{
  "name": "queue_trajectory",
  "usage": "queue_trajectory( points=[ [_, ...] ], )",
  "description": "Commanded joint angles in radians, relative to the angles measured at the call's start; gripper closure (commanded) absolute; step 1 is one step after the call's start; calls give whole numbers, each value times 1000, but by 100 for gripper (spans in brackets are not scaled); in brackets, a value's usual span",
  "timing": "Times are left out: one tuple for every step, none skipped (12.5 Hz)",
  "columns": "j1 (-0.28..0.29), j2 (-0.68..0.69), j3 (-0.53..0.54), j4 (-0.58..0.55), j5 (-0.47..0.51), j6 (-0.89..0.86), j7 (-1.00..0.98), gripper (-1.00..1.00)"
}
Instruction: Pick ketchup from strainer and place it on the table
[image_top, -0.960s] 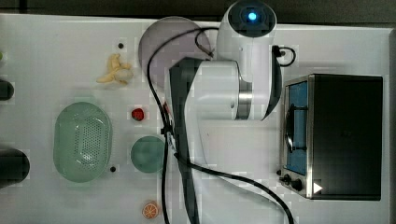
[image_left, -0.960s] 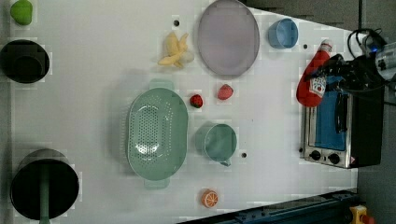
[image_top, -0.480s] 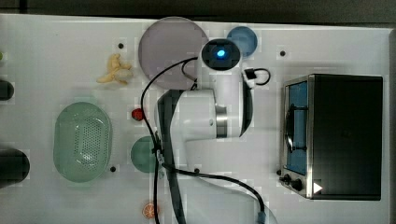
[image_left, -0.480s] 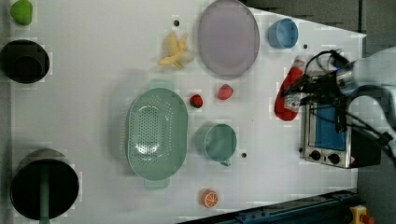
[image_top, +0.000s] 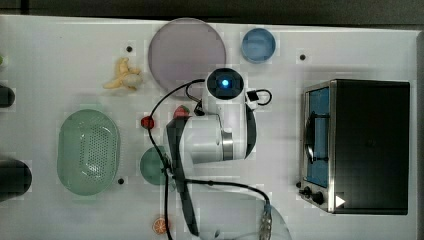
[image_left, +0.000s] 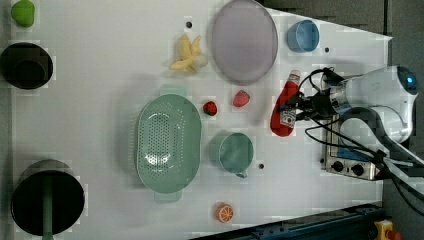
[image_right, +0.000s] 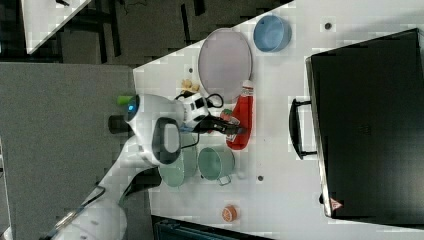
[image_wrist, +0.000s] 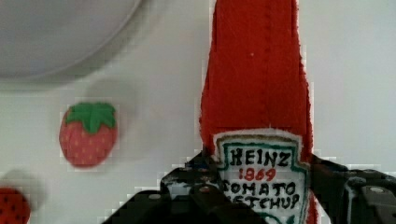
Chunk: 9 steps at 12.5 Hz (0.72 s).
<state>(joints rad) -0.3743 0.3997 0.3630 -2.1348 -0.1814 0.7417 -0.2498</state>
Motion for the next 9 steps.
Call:
queue_trajectory(
  points=[
    [-13, 38, -44, -27, -8, 107, -44, -46],
    [-13, 44, -49, -33, -10, 131, -45, -68],
    [-13, 43, -50, -34, -13, 135, -45, -90],
    [-13, 31, -50, -30, -17, 124, -47, -100],
    [-13, 4, -48, -23, -17, 111, -47, -100],
    [-13, -33, -43, -7, -15, 94, -45, -100],
    [-12, -76, -36, 17, -13, 68, -40, -100],
    [-12, -120, -28, 50, -8, 22, -35, -100],
    [-12, -161, -21, 89, 4, -47, -23, -100]
  ],
)
